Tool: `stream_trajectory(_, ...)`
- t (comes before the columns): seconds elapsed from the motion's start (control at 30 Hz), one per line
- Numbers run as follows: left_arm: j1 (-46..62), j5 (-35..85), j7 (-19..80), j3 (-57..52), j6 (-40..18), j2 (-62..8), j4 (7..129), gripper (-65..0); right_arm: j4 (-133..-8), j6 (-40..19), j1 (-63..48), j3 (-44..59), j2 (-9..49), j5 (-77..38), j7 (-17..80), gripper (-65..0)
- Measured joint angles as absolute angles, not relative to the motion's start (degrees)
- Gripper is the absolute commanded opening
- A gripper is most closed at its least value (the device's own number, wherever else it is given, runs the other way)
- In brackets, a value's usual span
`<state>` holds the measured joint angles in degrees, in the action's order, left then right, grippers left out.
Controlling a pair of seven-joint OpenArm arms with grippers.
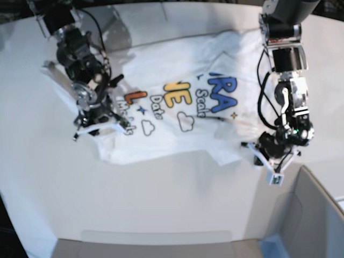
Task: Layout the t-shirt on the table in an organized manner, then fold the t-shirt properly
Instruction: 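Grasp the shirt side with the right gripper and smooth it outward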
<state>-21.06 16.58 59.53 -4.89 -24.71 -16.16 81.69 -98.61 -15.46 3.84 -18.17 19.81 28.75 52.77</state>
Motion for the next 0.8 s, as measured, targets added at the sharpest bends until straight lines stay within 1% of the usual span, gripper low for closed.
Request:
stream_trajectory(0.2, -20.97, 16.56, 59.53, -4.89, -24.69, -16.19, 81.69, -65.0, -99.74, -15.49, 4.69, -17.89, 18.92, 28.23, 52.90, -39.8)
stream_trajectory(0.33, -20.95, 16.60, 59.53, -4.89, -24.71, -16.19, 81.69, -65.0, -98.65, -15.53, 6.52, -13.43, 16.10, 21.82, 52.25, -39.8)
stream_trajectory(0.43, -20.95, 16.53, 59.53, -4.91, -24.69, -16.23, 81.69, -65.0, -96.27, -15.40, 7.44, -10.63, 16.40, 19.29, 52.99, -39.8)
stream_trajectory(0.57, -20.93, 16.71, 59.53, -4.89, -24.86, -16.16, 81.69, -65.0, -96.03, -15.42, 7.03, -10.90, 16.43, 18.02, 53.32, -39.8)
stream_trajectory(0.7, -20.93, 16.56, 59.53, -4.89, -24.69, -16.21, 81.69, -65.0, -96.03, -15.44, 7.01, -10.87, 15.59, 17.93, 49.17, -39.8)
stream_trajectory(0.8, -20.93, 16.58, 59.53, -4.89, -24.69, -16.16, 81.69, -65.0, -96.03, -15.44, 7.11, -10.31, 15.25, 17.54, 48.45, -39.8)
